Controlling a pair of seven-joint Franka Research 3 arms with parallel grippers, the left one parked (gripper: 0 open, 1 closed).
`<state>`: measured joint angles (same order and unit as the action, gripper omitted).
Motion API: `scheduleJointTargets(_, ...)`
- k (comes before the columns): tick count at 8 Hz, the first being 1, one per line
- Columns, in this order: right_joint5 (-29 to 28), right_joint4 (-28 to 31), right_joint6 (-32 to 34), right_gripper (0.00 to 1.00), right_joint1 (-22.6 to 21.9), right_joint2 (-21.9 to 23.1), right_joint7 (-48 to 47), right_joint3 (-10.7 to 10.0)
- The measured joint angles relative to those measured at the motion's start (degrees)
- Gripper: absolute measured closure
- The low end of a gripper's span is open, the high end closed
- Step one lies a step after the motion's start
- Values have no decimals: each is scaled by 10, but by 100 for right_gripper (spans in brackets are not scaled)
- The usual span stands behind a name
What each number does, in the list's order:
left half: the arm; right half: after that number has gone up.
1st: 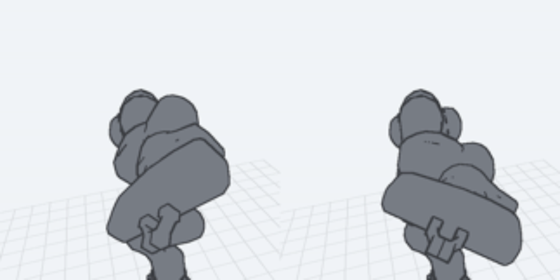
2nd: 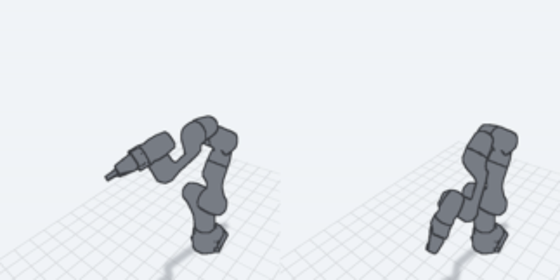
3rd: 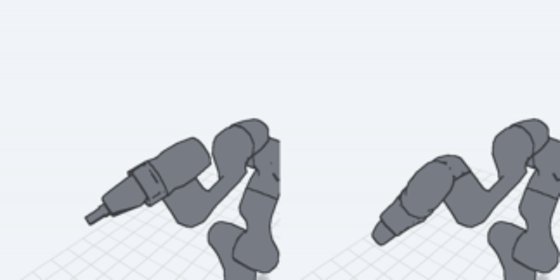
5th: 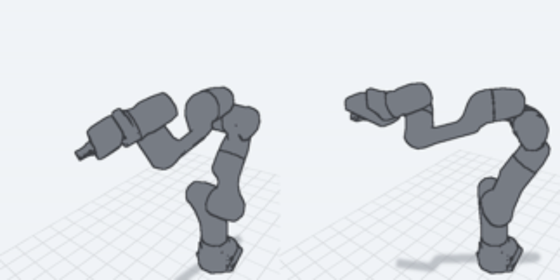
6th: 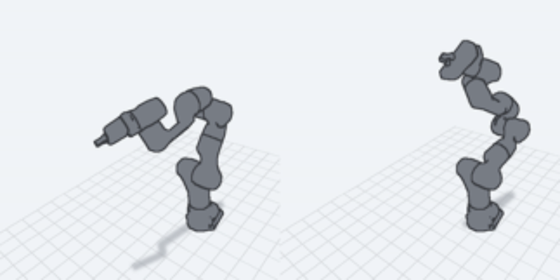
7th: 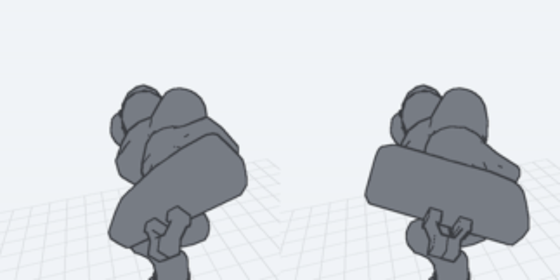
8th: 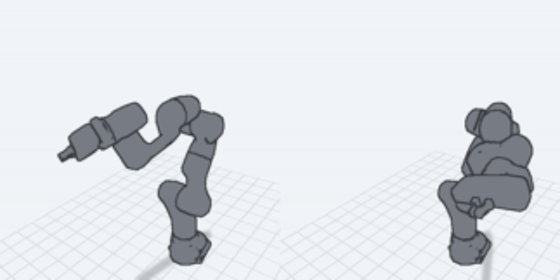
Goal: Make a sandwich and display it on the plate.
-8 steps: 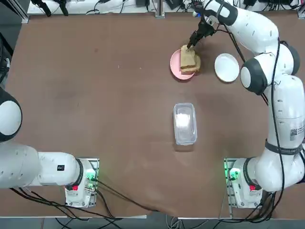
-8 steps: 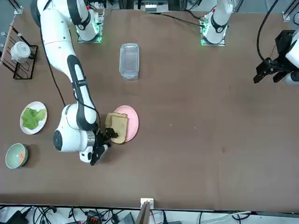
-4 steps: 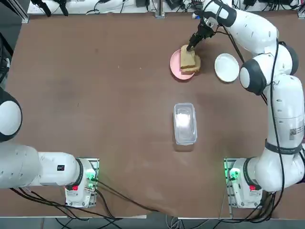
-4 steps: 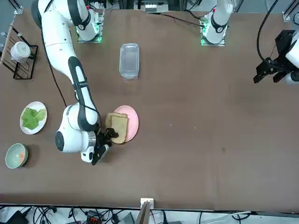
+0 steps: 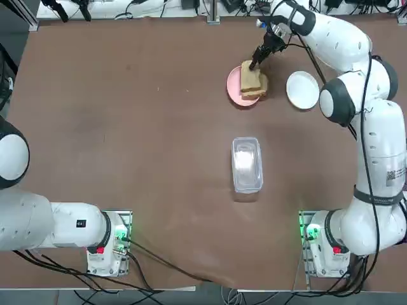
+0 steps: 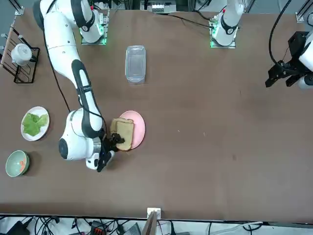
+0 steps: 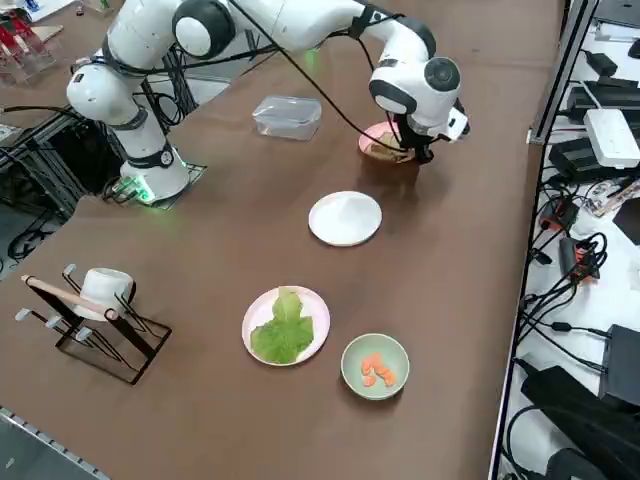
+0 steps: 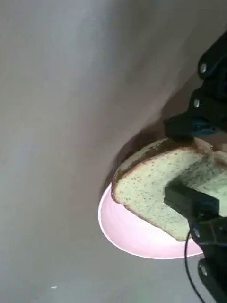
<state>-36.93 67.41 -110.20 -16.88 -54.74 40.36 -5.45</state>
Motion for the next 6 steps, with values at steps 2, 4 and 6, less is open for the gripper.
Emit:
scheduleJointTargets(2,-14,-1,20,82,6,0,5,0)
scheduleJointTargets(4,-27,-5,26,87,8,2,5,0)
scheduleJointTargets(6,-29,-16,32,87,8,7,5,0)
